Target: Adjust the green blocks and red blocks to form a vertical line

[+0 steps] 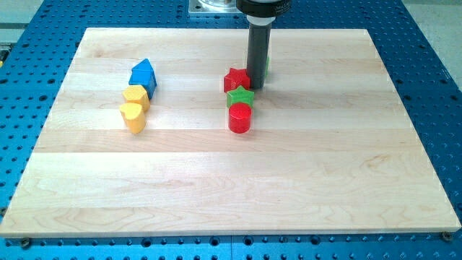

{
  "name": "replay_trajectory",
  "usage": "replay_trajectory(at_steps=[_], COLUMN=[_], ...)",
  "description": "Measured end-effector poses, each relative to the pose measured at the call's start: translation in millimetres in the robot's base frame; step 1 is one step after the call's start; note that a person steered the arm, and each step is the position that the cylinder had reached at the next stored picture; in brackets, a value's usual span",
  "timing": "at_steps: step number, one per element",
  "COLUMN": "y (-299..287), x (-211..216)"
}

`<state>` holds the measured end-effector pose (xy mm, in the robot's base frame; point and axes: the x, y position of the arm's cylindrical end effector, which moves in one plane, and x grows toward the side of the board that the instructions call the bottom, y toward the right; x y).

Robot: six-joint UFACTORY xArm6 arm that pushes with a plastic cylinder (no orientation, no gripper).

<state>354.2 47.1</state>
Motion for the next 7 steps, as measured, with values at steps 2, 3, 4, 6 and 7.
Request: replay_trajectory(at_steps=[2,3,4,6,7], y=[77,74,39,-9,-12], x=[-10,-19,-31,-34,-34])
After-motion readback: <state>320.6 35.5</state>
